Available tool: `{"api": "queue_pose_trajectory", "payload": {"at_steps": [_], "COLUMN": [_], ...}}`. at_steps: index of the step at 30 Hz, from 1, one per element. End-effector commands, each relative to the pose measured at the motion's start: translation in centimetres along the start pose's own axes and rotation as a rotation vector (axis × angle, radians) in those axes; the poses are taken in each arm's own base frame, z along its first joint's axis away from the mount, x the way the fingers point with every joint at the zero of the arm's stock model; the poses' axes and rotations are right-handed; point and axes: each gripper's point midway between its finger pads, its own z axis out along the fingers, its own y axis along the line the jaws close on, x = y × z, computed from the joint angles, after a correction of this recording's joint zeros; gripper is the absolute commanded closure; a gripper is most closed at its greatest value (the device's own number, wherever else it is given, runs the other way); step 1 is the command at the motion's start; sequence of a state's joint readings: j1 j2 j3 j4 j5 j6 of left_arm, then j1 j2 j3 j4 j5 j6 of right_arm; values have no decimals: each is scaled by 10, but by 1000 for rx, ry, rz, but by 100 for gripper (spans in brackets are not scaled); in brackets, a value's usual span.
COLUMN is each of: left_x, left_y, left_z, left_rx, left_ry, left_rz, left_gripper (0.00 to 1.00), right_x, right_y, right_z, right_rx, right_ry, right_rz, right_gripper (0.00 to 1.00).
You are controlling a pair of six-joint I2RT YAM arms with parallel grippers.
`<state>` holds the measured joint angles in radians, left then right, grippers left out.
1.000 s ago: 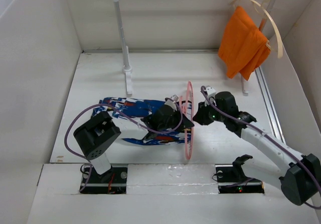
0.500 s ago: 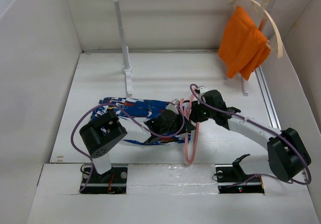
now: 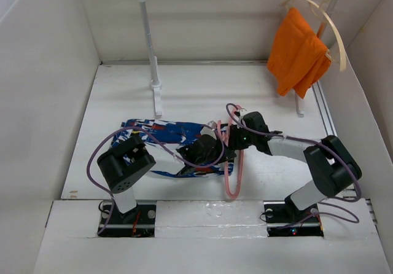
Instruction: Place the trousers on the hanger
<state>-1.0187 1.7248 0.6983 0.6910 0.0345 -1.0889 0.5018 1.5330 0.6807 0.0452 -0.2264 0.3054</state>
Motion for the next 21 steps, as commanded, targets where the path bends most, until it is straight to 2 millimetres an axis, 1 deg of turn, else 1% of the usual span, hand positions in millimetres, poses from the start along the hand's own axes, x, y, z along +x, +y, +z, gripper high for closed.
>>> {"api": "queue_pose_trajectory", "payload": {"at_steps": [1, 2, 3, 4, 5, 7, 8, 9, 10, 11, 12, 13, 15, 16, 17, 18, 19, 21], "left_x": [1, 0, 1, -6, -8, -11, -14, -14, -17, -18, -19, -19, -29, -28, -33, -33, -36, -36], "left_y": [7, 7, 8, 13, 13, 18, 14, 18, 19, 16, 18, 20, 26, 28, 33, 38, 41, 46], "left_z": [-3, -5, -6, -5, -6, -8, -10, -11, -12, -16, -18, -19, -25, -27, -30, -33, -35, -41], "left_rx": [-48, -46, -51, -78, -84, -115, -112, -131, -138, -133, -140, -146, -159, -166, -178, -200, -218, -244], "left_ry": [0, 0, 4, -36, -43, -57, -65, -64, -73, -79, -79, -84, -102, -98, -108, -106, -120, -115], "left_rz": [40, 46, 50, 54, 59, 73, 81, 98, 104, 110, 115, 120, 114, 123, 123, 134, 150, 183], "left_gripper": [100, 100, 100, 100, 100, 100, 100, 100, 100, 100, 100, 100, 100, 100, 100, 100, 100, 100], "right_x": [-6, -10, -9, -21, -29, -46, -63, -73, -75, -80, -85, -78, -79, -77, -75, -78, -78, -81], "right_y": [23, 26, 25, 28, 24, 26, 21, 16, 13, 11, 0, -7, -19, -35, -43, -49, -66, -75], "right_z": [9, 6, 3, -7, -13, -29, -44, -52, -63, -73, -81, -86, -103, -112, -118, -128, -137, -146], "right_rx": [-154, -203, -218, -232, -215, -175, -129, -101, -72, -64, -39, -22, 3, 38, 52, 67, 103, 113], "right_ry": [-53, -66, -76, -113, -133, -134, -179, -201, -175, -186, -191, -158, -180, -181, -185, -211, -219, -235], "right_rz": [39, 68, 82, 76, 60, 17, -35, -48, -50, -84, -76, -71, -84, -54, -57, -52, -18, -16], "right_gripper": [67, 89, 97, 100, 100, 100, 100, 100, 100, 100, 100, 100, 100, 100, 100, 100, 100, 100]}}
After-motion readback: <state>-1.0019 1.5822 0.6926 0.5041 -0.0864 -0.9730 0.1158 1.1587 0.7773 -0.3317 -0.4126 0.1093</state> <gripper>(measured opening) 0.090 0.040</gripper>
